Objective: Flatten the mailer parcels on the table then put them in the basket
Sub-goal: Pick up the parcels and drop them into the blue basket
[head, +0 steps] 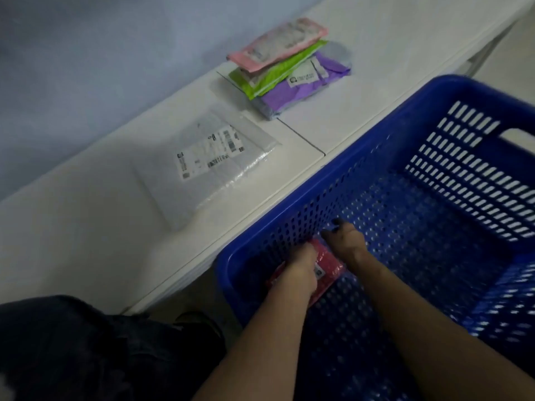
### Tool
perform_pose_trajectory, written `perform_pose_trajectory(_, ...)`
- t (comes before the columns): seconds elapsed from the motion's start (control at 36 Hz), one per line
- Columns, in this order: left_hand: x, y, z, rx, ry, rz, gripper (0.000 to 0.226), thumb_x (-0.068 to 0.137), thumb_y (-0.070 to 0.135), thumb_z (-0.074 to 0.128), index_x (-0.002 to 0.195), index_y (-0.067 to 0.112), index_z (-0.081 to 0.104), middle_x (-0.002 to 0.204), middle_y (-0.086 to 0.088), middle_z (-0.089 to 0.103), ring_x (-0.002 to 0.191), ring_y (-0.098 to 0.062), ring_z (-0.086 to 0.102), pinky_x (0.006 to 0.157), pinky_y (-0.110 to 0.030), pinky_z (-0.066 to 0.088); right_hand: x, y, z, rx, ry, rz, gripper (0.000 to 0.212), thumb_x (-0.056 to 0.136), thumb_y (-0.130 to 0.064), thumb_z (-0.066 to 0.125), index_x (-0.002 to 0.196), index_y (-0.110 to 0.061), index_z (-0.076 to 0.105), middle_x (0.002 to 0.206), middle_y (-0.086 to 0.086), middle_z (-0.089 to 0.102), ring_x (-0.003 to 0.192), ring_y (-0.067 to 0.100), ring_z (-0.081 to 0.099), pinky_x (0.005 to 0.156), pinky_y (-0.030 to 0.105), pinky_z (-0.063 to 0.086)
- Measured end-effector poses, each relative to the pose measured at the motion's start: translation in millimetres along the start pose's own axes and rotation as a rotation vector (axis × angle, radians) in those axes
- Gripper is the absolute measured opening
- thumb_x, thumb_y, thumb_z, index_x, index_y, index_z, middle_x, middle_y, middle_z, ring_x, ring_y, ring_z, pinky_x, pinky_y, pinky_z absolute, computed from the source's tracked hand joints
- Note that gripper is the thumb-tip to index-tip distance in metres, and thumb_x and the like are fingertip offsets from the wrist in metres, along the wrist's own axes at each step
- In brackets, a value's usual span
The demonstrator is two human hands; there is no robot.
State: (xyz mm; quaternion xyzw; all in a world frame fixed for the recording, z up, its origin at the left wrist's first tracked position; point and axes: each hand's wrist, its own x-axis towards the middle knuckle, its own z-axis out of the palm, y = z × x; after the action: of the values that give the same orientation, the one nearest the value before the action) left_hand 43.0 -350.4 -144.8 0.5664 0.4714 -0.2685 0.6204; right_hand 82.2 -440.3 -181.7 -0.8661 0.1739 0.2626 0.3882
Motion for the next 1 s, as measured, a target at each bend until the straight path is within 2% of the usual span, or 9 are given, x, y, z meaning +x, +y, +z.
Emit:
perform_pose_trajectory(0.11, -29.6, 18.8, -6.8, 0.120, -0.022, 0.124, 0.028, 0.096, 0.017, 0.038, 0.114, 0.005, 0.056, 0.107, -0.012, 0.062, 0.091, -0.025, 0.060, 0.076, -0.034, 0.049, -27.8, -34.2, -30.4, -0.067, 0.027, -0.120, 0.046, 0.095, -0.032, 0.054, 0.134, -0.008, 0.051, 0.127, 0.016, 0.061, 0.111, 0.033, 0.059, 0.089, 0.035, 0.047)
perform_pose_trajectory(0.17, -44.2, 31.4, -15.0, 0.228, 0.013, 0.206, 0.033, 0.092, 0.015, 0.041, 0.118, 0.003, 0.056, 0.105, -0.014, 0.064, 0.075, -0.023, 0.056, 0.065, -0.031, 0.049, -42.6, -49.5, -48.8, -0.109, 0.065, -0.160, 0.050, 0.095, -0.032, 0.053, 0.139, -0.008, 0.046, 0.126, 0.015, 0.061, 0.109, 0.031, 0.059, 0.084, 0.033, 0.047)
perform_pose_trajectory(0.28, -72.7, 50.1, -33.2, 0.279, 0.040, 0.323, 0.055, 0.078, 0.019, 0.047, 0.131, 0.004, 0.052, 0.112, -0.017, 0.065, 0.085, -0.028, 0.064, 0.070, -0.036, 0.057, -72.7, -72.4, -80.5, -0.136, 0.128, -0.216, 0.050, 0.094, -0.030, 0.053, 0.139, -0.008, 0.045, 0.126, 0.014, 0.060, 0.109, 0.029, 0.058, 0.087, 0.037, 0.049)
perform_pose_trajectory(0.39, -117.5, 68.8, -62.9, 0.264, 0.061, 0.453, 0.036, 0.087, 0.014, 0.047, 0.118, 0.000, 0.058, 0.084, -0.009, 0.059, 0.060, -0.018, 0.048, 0.046, -0.019, 0.035, -100.6, -95.2, -94.1, -0.145, 0.177, -0.276, 0.051, 0.095, -0.029, 0.054, 0.141, -0.009, 0.045, 0.129, 0.013, 0.058, 0.098, 0.025, 0.059, 0.077, 0.029, 0.044)
perform_pose_trajectory(0.53, -138.5, 83.5, -102.4, 0.211, 0.138, 0.558, 0.037, 0.086, 0.009, 0.049, 0.120, -0.002, 0.057, 0.103, -0.013, 0.064, 0.071, -0.019, 0.057, 0.046, -0.020, 0.032, -124.7, -123.9, -85.1, -0.177, 0.183, -0.351, 0.050, 0.093, -0.027, 0.055, 0.139, -0.010, 0.047, 0.128, 0.014, 0.059, 0.096, 0.025, 0.061, 0.075, 0.029, 0.047)
perform_pose_trajectory(0.64, -135.1, 84.8, -132.4, 0.261, 0.256, 0.610, 0.034, 0.089, 0.007, 0.053, 0.122, 0.000, 0.054, 0.121, -0.014, 0.058, 0.093, -0.026, 0.057, 0.072, -0.026, 0.043, -138.0, -144.0, -69.0, -0.258, 0.166, -0.390, 0.050, 0.093, -0.028, 0.054, 0.139, -0.012, 0.046, 0.125, 0.011, 0.060, 0.092, 0.024, 0.062, 0.076, 0.032, 0.053)
perform_pose_trajectory(0.81, -115.9, 87.6, -167.8, 0.165, 0.373, 0.623, 0.043, 0.083, 0.008, 0.055, 0.126, 0.001, 0.054, 0.126, -0.015, 0.058, 0.109, -0.032, 0.057, 0.084, -0.031, 0.050, -142.1, -170.6, -53.6, -0.375, 0.177, -0.439, 0.049, 0.094, -0.028, 0.052, 0.140, -0.013, 0.045, 0.127, 0.010, 0.059, 0.096, 0.024, 0.061, 0.077, 0.034, 0.054)
perform_pose_trajectory(0.94, -97.4, 92.7, -187.8, 0.021, 0.386, 0.579, 0.036, 0.080, 0.009, 0.056, 0.116, -0.001, 0.055, 0.118, -0.017, 0.058, 0.102, -0.035, 0.058, 0.080, -0.033, 0.048, -129.0, -186.4, -43.7, -0.431, 0.207, -0.474, 0.045, 0.095, -0.028, 0.050, 0.136, -0.011, 0.048, 0.130, 0.011, 0.058, 0.108, 0.026, 0.057, 0.080, 0.032, 0.047)
perform_pose_trajectory(1.0, -87.7, 95.7, -191.9, 0.023, 0.404, 0.566, 0.042, 0.077, 0.013, 0.057, 0.117, 0.002, 0.054, 0.121, -0.016, 0.056, 0.104, -0.036, 0.057, 0.089, -0.039, 0.051, -120.9, -190.9, -39.2, -0.432, 0.206, -0.471, 0.046, 0.096, -0.029, 0.050, 0.138, -0.010, 0.046, 0.134, 0.012, 0.053, 0.114, 0.027, 0.054, 0.083, 0.031, 0.044)
